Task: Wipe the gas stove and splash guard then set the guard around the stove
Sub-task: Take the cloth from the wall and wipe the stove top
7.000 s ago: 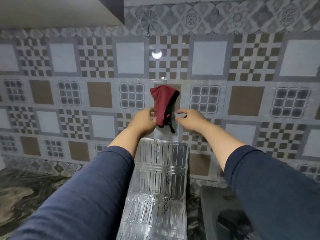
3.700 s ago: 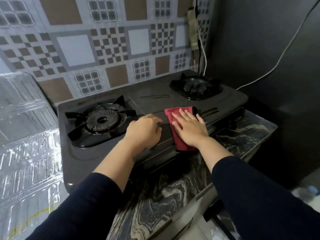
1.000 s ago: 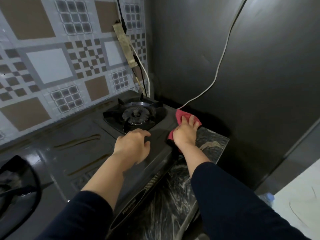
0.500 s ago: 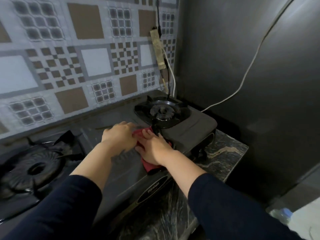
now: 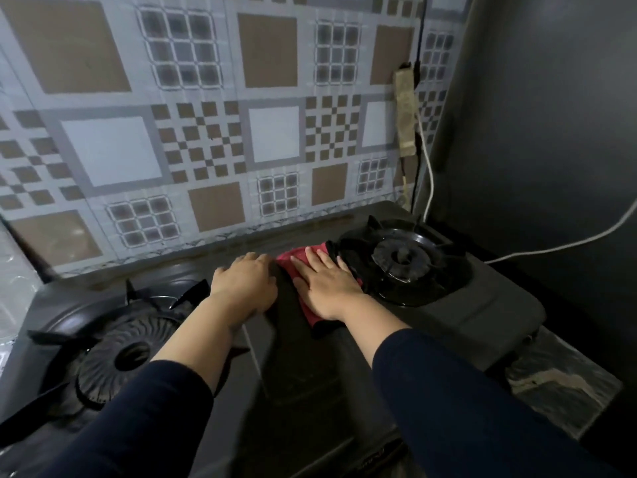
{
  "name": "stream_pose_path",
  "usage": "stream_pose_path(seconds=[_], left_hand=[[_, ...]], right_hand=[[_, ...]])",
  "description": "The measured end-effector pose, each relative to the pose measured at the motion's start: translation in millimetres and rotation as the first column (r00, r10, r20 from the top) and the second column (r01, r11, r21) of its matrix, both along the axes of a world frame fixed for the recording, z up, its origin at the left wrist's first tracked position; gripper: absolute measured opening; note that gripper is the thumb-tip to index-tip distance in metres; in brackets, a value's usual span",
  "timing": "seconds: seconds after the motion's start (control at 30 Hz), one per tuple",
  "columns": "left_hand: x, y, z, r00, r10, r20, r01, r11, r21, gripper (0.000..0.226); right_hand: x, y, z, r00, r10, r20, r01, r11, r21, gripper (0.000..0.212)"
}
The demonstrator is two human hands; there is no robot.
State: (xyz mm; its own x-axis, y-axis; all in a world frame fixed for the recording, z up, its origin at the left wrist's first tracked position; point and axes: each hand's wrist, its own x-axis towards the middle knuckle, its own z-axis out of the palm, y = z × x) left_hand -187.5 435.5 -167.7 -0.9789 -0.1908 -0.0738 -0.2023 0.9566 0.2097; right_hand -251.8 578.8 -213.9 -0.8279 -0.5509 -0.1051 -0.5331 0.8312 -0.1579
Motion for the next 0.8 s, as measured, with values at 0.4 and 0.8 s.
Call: stream_pose_path(seconds=[0.4, 0.8], left_hand=[[-62, -31, 1, 0.998, 0.016, -0.066, -0.018, 0.999, -0.034, 0.052], [-97, -38, -11, 0.998, -0.019, -0.052, 0.017, 1.000, -0.022, 0.056]], right_hand=[[-73, -39, 11, 0.999, 0.028, -0.019, -0.024, 0.986, 0.168, 0.060], [-152, -70, 1, 0.831, -0.556, 0.010, 0.556, 0.831, -0.002, 0.066]])
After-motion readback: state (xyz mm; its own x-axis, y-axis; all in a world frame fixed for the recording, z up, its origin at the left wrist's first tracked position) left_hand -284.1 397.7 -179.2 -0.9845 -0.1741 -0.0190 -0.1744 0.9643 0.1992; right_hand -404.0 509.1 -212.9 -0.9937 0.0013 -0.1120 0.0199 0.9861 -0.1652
